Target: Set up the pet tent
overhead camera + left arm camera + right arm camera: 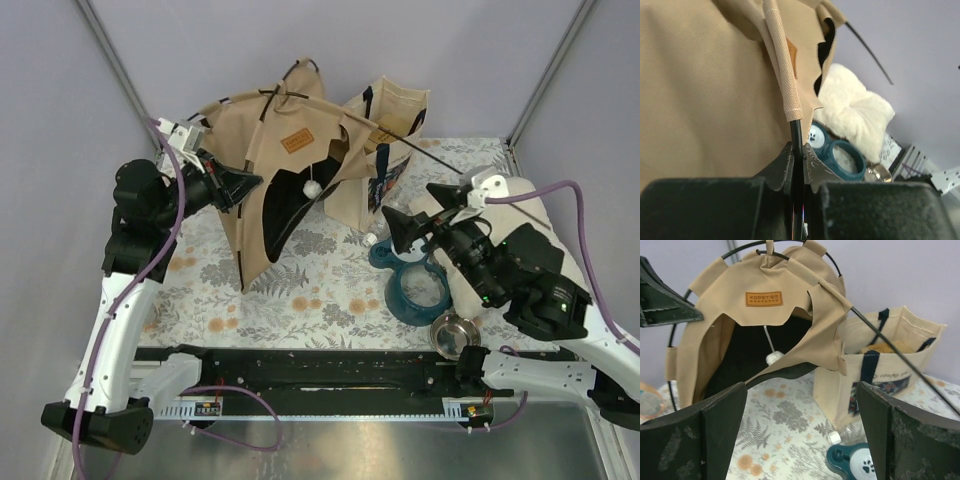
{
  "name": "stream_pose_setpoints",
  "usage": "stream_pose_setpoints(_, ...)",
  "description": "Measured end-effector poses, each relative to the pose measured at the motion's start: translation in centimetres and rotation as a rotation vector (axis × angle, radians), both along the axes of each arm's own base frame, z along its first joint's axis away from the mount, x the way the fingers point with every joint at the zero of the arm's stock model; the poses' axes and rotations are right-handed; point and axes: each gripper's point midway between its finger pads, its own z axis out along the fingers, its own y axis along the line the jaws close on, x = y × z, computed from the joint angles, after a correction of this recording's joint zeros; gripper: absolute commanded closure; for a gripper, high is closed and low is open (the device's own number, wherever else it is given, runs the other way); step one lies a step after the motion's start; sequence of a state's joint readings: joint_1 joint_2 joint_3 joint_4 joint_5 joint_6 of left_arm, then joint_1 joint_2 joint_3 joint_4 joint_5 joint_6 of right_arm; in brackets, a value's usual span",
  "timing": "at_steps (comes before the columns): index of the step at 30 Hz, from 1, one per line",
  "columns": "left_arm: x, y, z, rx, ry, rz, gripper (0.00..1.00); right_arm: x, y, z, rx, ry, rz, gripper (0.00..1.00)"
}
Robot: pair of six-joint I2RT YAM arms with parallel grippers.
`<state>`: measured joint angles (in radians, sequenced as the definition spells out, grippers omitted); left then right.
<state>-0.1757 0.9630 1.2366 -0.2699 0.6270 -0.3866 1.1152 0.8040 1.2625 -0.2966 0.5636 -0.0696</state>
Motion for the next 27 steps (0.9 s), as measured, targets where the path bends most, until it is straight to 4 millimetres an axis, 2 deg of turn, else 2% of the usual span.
stream_pose_setpoints(4,0.7,0.3,-2.4,0.081,0.025,-0.047,1.0,1.1,0.8,-2.0,-0.082,0.029,-0.035,0.01)
stream_pose_setpoints(10,2.7,2.8,-6.6,0.196,0.084,-0.042,1.0,2.3,2.2,-5.0,-0.178,0.077,-0.048,0.01)
stream_pose_setpoints(14,3.4,5.5,-7.7,0.221,0.096,0.003,1.0,2.8,2.3,-6.0,-0.206,0.096,-0.062,0.0)
stream_pose_setpoints(18,4.0,8.0,-9.0,0.207,0.12,0.051,0.95,3.4,2.4,-6.5,-0.215,0.111,-0.077,0.0)
stream_pose_setpoints(21,4.2,8.9,-10.2,0.188,0.161,0.073,0.96,4.0,2.6,-7.3,-0.229,0.131,-0.091,0.01)
stream_pose_setpoints(23,4.4,9.2,-10.3,0.178,0.17,0.079,1.0,4.4,2.7,-8.0,-0.246,0.15,-0.101,0.0)
stream_pose_setpoints(27,4.5,9.8,-10.1,0.169,0.167,0.094,1.0,5.1,3.0,-9.1,-0.285,0.18,-0.115,0.0)
